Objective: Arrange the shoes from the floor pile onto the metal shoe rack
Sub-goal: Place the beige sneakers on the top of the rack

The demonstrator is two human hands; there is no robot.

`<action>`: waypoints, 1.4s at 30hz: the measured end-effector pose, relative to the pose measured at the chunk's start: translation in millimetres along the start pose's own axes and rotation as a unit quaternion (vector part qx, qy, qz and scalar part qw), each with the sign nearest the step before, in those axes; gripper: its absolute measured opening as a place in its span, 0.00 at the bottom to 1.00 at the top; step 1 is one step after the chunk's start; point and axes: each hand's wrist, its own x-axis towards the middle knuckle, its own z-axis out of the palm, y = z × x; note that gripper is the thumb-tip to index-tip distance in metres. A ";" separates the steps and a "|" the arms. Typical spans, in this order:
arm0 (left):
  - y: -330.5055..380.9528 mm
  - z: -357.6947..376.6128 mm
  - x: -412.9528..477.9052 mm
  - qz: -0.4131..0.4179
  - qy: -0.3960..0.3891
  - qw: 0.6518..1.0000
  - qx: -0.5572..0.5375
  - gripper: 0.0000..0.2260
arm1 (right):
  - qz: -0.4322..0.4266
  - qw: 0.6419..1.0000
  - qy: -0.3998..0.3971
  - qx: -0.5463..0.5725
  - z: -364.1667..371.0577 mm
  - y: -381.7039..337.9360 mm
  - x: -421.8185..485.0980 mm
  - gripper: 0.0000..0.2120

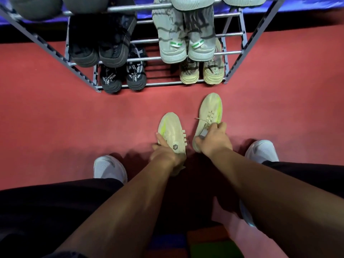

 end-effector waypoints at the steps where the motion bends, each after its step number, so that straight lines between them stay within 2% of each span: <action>1: 3.3 3.4 -1.9 -0.014 0.002 1.000 -0.023 0.65 | 0.011 1.000 0.002 -0.009 2.3 -2.2 0.3 0.33; 5: 13.6 6.5 -3.6 -0.034 -0.004 0.998 -0.050 0.66 | 0.060 0.997 -0.034 0.033 10.0 -6.7 0.5 0.37; 7: 16.1 8.9 -5.3 -0.028 -0.005 0.999 -0.029 0.70 | 0.045 0.998 -0.036 0.023 12.2 -6.1 2.8 0.41; 9: 19.5 15.6 -4.0 -0.027 0.029 0.999 -0.009 0.73 | 0.037 0.999 -0.034 0.003 13.0 -7.4 5.5 0.43; 13: 13.9 11.8 3.3 0.016 0.068 0.997 0.021 0.64 | 0.024 0.999 -0.045 0.013 12.2 -9.8 9.6 0.37; 15: 4.4 0.6 5.9 0.057 0.058 0.997 0.013 0.62 | 0.000 0.999 -0.051 -0.011 11.4 -6.4 10.8 0.41; 18: -6.1 -13.7 9.6 0.108 0.089 0.989 0.039 0.59 | -0.027 0.997 -0.061 -0.037 8.8 -2.5 13.6 0.51; 22: -11.7 -22.0 12.1 0.095 0.097 0.988 0.076 0.64 | -0.001 0.997 -0.073 -0.034 5.6 -4.8 14.9 0.58; 25: -9.0 -20.7 10.1 0.059 0.069 0.992 0.093 0.69 | -0.019 0.997 -0.071 -0.025 2.8 -6.1 13.8 0.52; 30: 1.1 -48.4 -2.5 0.060 0.069 0.990 0.106 0.55 | -0.012 0.999 -0.049 -0.016 -20.7 -17.3 11.7 0.44; 32: 5.0 -70.4 -13.5 0.069 0.077 0.989 0.101 0.45 | -0.010 0.999 -0.044 -0.005 -39.2 -25.9 8.2 0.39; 35: 10.9 -110.3 -37.9 0.093 0.096 0.986 0.102 0.20 | -0.021 0.998 -0.051 -0.003 -73.7 -45.9 0.6 0.35; 36: 14.4 -123.8 -47.6 0.103 0.102 0.983 0.111 0.16 | -0.029 0.998 -0.052 -0.003 -86.4 -53.7 -2.1 0.33; 39: 29.2 -166.0 -78.0 0.133 0.114 0.972 0.157 0.16 | -0.060 0.996 -0.051 -0.033 -128.6 -77.7 -17.7 0.31; 42: 49.9 -221.8 -119.0 0.159 0.098 0.963 0.193 0.21 | -0.116 0.989 -0.018 -0.092 -175.7 -100.0 -40.8 0.23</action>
